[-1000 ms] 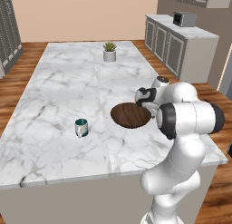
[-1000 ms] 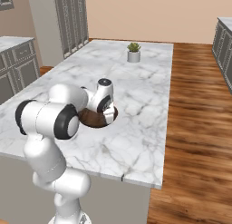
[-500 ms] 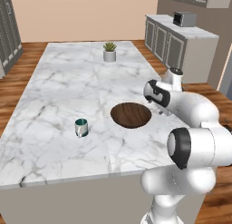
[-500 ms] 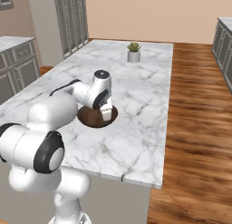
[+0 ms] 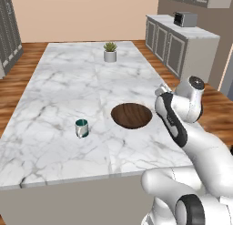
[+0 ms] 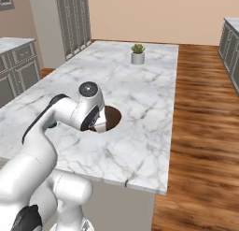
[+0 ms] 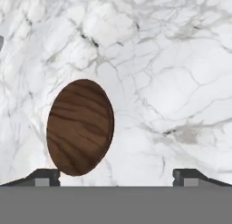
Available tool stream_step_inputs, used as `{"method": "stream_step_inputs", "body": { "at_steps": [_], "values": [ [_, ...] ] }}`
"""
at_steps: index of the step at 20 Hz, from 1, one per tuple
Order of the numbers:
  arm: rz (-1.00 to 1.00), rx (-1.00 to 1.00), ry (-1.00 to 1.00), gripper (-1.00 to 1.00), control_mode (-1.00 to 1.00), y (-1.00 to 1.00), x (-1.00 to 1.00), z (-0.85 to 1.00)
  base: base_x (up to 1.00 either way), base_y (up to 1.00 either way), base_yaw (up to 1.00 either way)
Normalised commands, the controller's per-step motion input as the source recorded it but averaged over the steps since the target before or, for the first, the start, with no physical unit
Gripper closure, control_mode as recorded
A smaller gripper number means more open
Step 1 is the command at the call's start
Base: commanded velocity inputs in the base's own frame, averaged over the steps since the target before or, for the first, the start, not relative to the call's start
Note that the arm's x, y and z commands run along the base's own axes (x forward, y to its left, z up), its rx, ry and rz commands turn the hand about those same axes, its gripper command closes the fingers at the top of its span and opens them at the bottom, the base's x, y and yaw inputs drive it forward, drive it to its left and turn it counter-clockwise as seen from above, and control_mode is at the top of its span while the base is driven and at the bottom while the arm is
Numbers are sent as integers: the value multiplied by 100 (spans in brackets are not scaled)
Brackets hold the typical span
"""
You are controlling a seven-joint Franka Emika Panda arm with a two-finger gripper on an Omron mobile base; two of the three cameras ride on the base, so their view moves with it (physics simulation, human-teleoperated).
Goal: Clear the mugs and bowl far away from the sink.
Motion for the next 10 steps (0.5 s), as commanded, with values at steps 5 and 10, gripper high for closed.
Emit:
{"method": "stream_step_inputs", "body": {
  "at_steps": [5, 10],
  "values": [
    [48, -10, -3, -100, -100, 0, -27, 42, 0, 0, 0],
    [32, -17, 0, -100, -100, 13, -1, 49, 0, 0, 0]
  ]
}}
